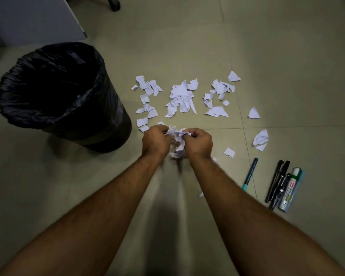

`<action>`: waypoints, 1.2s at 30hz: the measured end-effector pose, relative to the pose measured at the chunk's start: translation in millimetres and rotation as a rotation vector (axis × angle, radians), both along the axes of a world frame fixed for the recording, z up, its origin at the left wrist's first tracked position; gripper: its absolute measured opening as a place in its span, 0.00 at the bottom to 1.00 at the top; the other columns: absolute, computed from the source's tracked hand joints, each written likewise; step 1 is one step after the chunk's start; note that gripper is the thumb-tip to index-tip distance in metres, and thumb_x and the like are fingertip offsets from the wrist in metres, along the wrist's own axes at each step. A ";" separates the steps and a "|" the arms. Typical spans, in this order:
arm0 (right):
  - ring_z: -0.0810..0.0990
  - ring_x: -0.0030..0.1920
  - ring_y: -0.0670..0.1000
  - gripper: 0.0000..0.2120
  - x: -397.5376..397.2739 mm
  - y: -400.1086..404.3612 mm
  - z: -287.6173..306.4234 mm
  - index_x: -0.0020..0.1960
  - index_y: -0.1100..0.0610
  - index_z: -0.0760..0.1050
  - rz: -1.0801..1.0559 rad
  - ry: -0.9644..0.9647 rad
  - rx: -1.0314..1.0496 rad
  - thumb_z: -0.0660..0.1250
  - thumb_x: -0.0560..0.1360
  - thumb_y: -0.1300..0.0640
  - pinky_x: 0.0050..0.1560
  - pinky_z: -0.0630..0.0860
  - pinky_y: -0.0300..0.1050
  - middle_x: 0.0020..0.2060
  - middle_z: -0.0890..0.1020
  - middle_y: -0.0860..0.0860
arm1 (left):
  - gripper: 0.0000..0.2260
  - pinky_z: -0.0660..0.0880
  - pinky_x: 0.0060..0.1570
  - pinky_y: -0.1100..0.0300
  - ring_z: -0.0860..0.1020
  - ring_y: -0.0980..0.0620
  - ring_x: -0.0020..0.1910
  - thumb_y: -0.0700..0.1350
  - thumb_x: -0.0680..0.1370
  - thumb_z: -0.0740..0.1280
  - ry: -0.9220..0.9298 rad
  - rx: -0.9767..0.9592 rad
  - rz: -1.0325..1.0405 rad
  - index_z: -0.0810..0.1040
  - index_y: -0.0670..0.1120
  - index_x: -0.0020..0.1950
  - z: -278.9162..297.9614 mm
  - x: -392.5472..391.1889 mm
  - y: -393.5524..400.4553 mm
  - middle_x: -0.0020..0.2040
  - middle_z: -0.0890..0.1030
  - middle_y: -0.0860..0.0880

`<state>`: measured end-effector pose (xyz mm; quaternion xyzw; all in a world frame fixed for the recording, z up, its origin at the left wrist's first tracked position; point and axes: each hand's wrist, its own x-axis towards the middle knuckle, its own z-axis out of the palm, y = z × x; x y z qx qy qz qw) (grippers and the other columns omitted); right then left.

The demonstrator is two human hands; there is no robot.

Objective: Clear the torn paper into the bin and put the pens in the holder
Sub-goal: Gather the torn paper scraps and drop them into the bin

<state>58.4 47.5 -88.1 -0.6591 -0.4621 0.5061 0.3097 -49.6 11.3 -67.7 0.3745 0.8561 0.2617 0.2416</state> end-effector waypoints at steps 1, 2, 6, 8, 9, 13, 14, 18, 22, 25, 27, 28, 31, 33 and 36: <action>0.84 0.45 0.52 0.05 -5.8 3.5 10.6 0.45 0.55 0.85 -0.046 0.062 -0.003 0.73 0.70 0.61 0.47 0.79 0.40 0.42 0.87 0.50 | 0.09 0.71 0.38 0.61 0.80 0.44 0.39 0.43 0.75 0.69 0.005 0.031 -0.006 0.76 0.46 0.34 11.7 -1.6 1.7 0.38 0.83 0.42; 0.85 0.45 0.52 0.04 -12.0 7.2 22.3 0.44 0.54 0.85 -0.079 0.114 0.001 0.73 0.70 0.61 0.49 0.80 0.43 0.42 0.87 0.50 | 0.13 0.73 0.37 0.60 0.80 0.43 0.37 0.44 0.76 0.69 0.010 0.071 -0.019 0.73 0.47 0.32 23.5 -3.9 3.6 0.37 0.82 0.41; 0.84 0.39 0.52 0.07 -43.2 20.1 82.4 0.35 0.47 0.82 -0.106 0.307 0.059 0.73 0.67 0.59 0.47 0.83 0.58 0.36 0.85 0.47 | 0.15 0.73 0.34 0.58 0.80 0.43 0.36 0.46 0.76 0.68 0.154 0.137 -0.088 0.72 0.46 0.31 96.3 -27.1 11.1 0.32 0.79 0.45; 0.83 0.38 0.52 0.07 -62.9 25.5 116.1 0.34 0.46 0.81 -0.096 0.368 0.108 0.73 0.66 0.58 0.46 0.82 0.59 0.35 0.85 0.47 | 0.10 0.75 0.36 0.55 0.80 0.43 0.37 0.45 0.75 0.68 0.216 0.193 -0.109 0.76 0.45 0.35 139.5 -47.1 14.4 0.33 0.81 0.45; 0.83 0.38 0.51 0.06 -73.0 26.6 133.2 0.34 0.46 0.81 -0.087 0.380 0.136 0.73 0.67 0.57 0.46 0.82 0.59 0.35 0.85 0.47 | 0.08 0.76 0.36 0.54 0.80 0.44 0.36 0.45 0.75 0.68 0.245 0.222 -0.111 0.78 0.44 0.36 158.4 -58.0 13.7 0.33 0.81 0.46; 0.84 0.40 0.51 0.05 -120.6 27.3 193.4 0.38 0.49 0.81 0.025 0.379 0.302 0.74 0.68 0.58 0.46 0.82 0.48 0.37 0.85 0.48 | 0.16 0.70 0.33 0.57 0.74 0.48 0.32 0.51 0.78 0.66 0.373 0.271 -0.061 0.72 0.45 0.32 217.2 -108.2 2.1 0.27 0.73 0.50; 0.84 0.40 0.49 0.04 -132.5 24.0 202.9 0.40 0.50 0.82 0.082 0.353 0.340 0.74 0.69 0.59 0.45 0.81 0.45 0.37 0.85 0.48 | 0.16 0.69 0.34 0.58 0.75 0.47 0.33 0.51 0.78 0.66 0.390 0.259 -0.032 0.73 0.45 0.33 223.9 -122.7 -2.4 0.27 0.73 0.50; 0.82 0.40 0.47 0.06 -187.3 4.8 217.9 0.43 0.53 0.84 0.385 0.115 0.468 0.71 0.69 0.62 0.43 0.75 0.38 0.40 0.86 0.48 | 0.12 0.67 0.35 0.60 0.76 0.46 0.36 0.50 0.77 0.67 0.376 0.123 0.146 0.77 0.44 0.38 219.8 -185.3 -27.7 0.32 0.75 0.48; 0.83 0.50 0.54 0.10 -221.8 -3.1 208.1 0.50 0.53 0.84 0.755 -0.230 0.498 0.69 0.70 0.60 0.50 0.77 0.41 0.47 0.86 0.52 | 0.06 0.74 0.40 0.57 0.80 0.41 0.45 0.48 0.75 0.69 0.331 -0.074 0.119 0.76 0.47 0.45 191.5 -212.6 -45.1 0.44 0.81 0.44; 0.82 0.55 0.53 0.17 -229.5 -5.2 207.3 0.57 0.51 0.82 0.856 -0.366 0.494 0.68 0.71 0.62 0.56 0.78 0.44 0.53 0.85 0.51 | 0.10 0.78 0.45 0.51 0.79 0.40 0.50 0.42 0.74 0.68 0.397 -0.130 0.089 0.74 0.47 0.54 186.3 -220.1 -46.2 0.51 0.81 0.43; 0.82 0.52 0.51 0.17 -226.2 -7.5 210.3 0.57 0.51 0.81 0.802 -0.328 0.492 0.67 0.71 0.63 0.50 0.77 0.41 0.51 0.85 0.49 | 0.10 0.79 0.44 0.53 0.80 0.42 0.49 0.41 0.74 0.68 0.391 -0.090 0.095 0.77 0.46 0.54 187.4 -219.7 -44.1 0.49 0.82 0.44; 0.82 0.50 0.50 0.16 -223.2 -7.8 212.7 0.56 0.51 0.81 0.749 -0.289 0.487 0.67 0.71 0.63 0.47 0.75 0.39 0.49 0.85 0.48 | 0.09 0.78 0.43 0.54 0.80 0.43 0.48 0.41 0.73 0.68 0.371 -0.050 0.095 0.79 0.46 0.53 189.6 -217.3 -41.6 0.48 0.82 0.45; 0.81 0.45 0.49 0.11 -209.2 -2.2 214.8 0.51 0.50 0.82 0.541 -0.157 0.456 0.66 0.71 0.60 0.44 0.72 0.37 0.43 0.84 0.46 | 0.09 0.80 0.46 0.54 0.81 0.46 0.45 0.42 0.72 0.68 0.283 0.071 0.044 0.82 0.49 0.51 201.6 -197.7 -30.7 0.44 0.84 0.48; 0.81 0.43 0.49 0.09 -194.7 7.0 215.2 0.50 0.51 0.82 0.409 -0.083 0.449 0.66 0.72 0.58 0.44 0.74 0.39 0.40 0.83 0.46 | 0.08 0.80 0.47 0.54 0.81 0.47 0.44 0.43 0.72 0.67 0.267 0.140 0.007 0.82 0.49 0.50 210.8 -178.9 -19.1 0.42 0.84 0.49; 0.82 0.41 0.49 0.09 -160.7 22.0 212.5 0.49 0.51 0.81 0.239 0.013 0.426 0.65 0.72 0.58 0.44 0.76 0.41 0.39 0.84 0.46 | 0.08 0.78 0.45 0.57 0.82 0.44 0.46 0.43 0.73 0.65 0.362 0.161 -0.071 0.82 0.47 0.49 220.5 -141.3 4.0 0.45 0.84 0.47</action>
